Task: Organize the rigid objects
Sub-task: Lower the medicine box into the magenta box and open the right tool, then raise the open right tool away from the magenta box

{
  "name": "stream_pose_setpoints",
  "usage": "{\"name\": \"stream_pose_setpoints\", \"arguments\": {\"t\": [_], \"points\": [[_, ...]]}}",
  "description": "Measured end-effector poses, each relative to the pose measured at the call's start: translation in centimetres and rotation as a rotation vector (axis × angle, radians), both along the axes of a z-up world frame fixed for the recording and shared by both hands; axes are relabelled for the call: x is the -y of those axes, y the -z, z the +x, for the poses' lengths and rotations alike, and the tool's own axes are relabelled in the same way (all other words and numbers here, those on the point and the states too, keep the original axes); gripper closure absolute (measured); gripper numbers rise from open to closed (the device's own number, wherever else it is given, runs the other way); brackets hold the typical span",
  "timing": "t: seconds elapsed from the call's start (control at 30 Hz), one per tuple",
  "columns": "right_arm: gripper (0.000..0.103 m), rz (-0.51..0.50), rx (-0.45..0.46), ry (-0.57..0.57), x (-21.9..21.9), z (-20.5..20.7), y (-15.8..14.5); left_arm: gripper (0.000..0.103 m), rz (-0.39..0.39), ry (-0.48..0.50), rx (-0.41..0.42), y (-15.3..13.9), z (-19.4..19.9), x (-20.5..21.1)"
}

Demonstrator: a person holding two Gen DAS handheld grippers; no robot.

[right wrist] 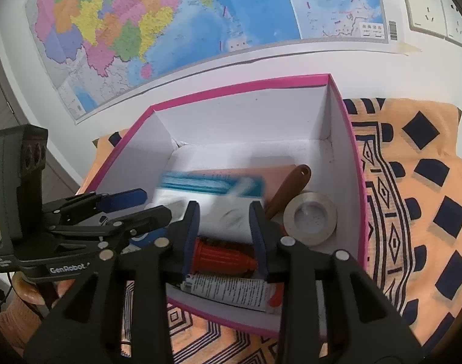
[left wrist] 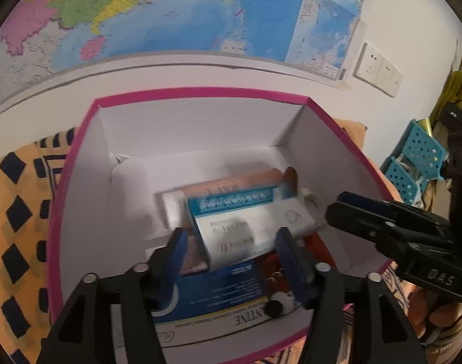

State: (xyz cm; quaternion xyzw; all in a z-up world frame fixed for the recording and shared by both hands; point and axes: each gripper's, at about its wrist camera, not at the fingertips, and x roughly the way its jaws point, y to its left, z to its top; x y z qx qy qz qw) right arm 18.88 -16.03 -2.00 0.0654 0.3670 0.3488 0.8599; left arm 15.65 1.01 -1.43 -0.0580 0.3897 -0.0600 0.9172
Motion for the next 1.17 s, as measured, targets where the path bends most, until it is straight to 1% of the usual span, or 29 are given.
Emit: {"name": "stream_pose_setpoints", "arguments": {"t": [0.03, 0.07, 0.13, 0.17, 0.23, 0.27, 0.37, 0.4, 0.43, 0.53, 0.57, 0.6, 0.7, 0.77, 0.8, 0.97, 1.1, 1.17], "points": [[0.059, 0.000, 0.007, 0.000, 0.0, -0.3, -0.1, 0.030, 0.006, -0.011, 0.011, 0.0, -0.3, -0.2], [0.056, 0.003, 0.015, 0.002, 0.1, -0.6, -0.2, 0.028, 0.006, -0.016, 0.019, -0.1, -0.6, -0.3], [0.045, 0.007, 0.050, 0.005, 0.4, -1.6, -0.7, 0.019, 0.005, -0.017, 0.042, -0.3, -1.4, -0.7], [0.043, 0.007, 0.065, 0.007, 0.5, -2.2, -0.9, 0.019, 0.011, -0.021, 0.059, -0.5, -1.9, -0.8], [0.034, 0.007, 0.098, 0.005, 0.8, -3.6, -1.2, 0.016, 0.018, -0.026, 0.096, -1.0, -3.3, -1.0], [0.032, 0.004, 0.111, 0.002, 0.9, -4.2, -1.3, 0.014, 0.016, -0.026, 0.106, -1.1, -3.8, -1.1], [0.025, -0.001, 0.162, -0.001, 1.3, -6.7, -1.5, 0.002, 0.013, -0.050, 0.150, -1.5, -5.9, -1.4], [0.019, -0.008, 0.178, 0.003, 1.4, -7.5, -1.5, 0.000, 0.018, -0.055, 0.163, -1.6, -6.6, -1.5], [0.012, -0.014, 0.190, 0.009, 1.4, -8.1, -1.5, 0.000, 0.027, -0.068, 0.169, -1.6, -7.4, -1.5], [0.002, -0.034, 0.243, 0.050, 1.8, -10.4, -1.1, 0.000, 0.045, -0.093, 0.187, -1.5, -9.0, -1.4], [0.001, -0.046, 0.262, 0.064, 1.8, -11.2, -0.9, 0.000, 0.077, -0.121, 0.206, -1.5, -9.8, -1.3], [0.001, -0.056, 0.276, 0.071, 1.8, -12.0, -0.6, 0.000, 0.083, -0.136, 0.207, -1.4, -10.2, -1.2], [0.001, -0.093, 0.288, 0.066, 1.3, -13.6, 0.2, 0.000, 0.059, -0.169, 0.202, -0.6, -11.7, -1.5], [0.001, -0.093, 0.323, 0.087, 1.4, -14.9, 0.7, 0.000, 0.070, -0.183, 0.206, -0.2, -12.7, -1.4], [0.001, -0.093, 0.326, 0.085, 1.4, -15.3, 0.9, 0.000, 0.076, -0.190, 0.207, 0.0, -13.2, -1.3], [0.001, -0.106, 0.304, 0.066, 1.2, -16.2, 1.8, 0.000, 0.106, -0.194, 0.208, 0.6, -14.7, -0.9], [0.001, -0.107, 0.296, 0.067, 1.2, -16.8, 2.1, 0.000, 0.087, -0.177, 0.190, 1.4, -15.1, -0.5], [0.001, -0.106, 0.294, 0.069, 1.3, -17.0, 2.2, 0.000, 0.094, -0.171, 0.181, 1.8, -15.1, -0.1]]}}
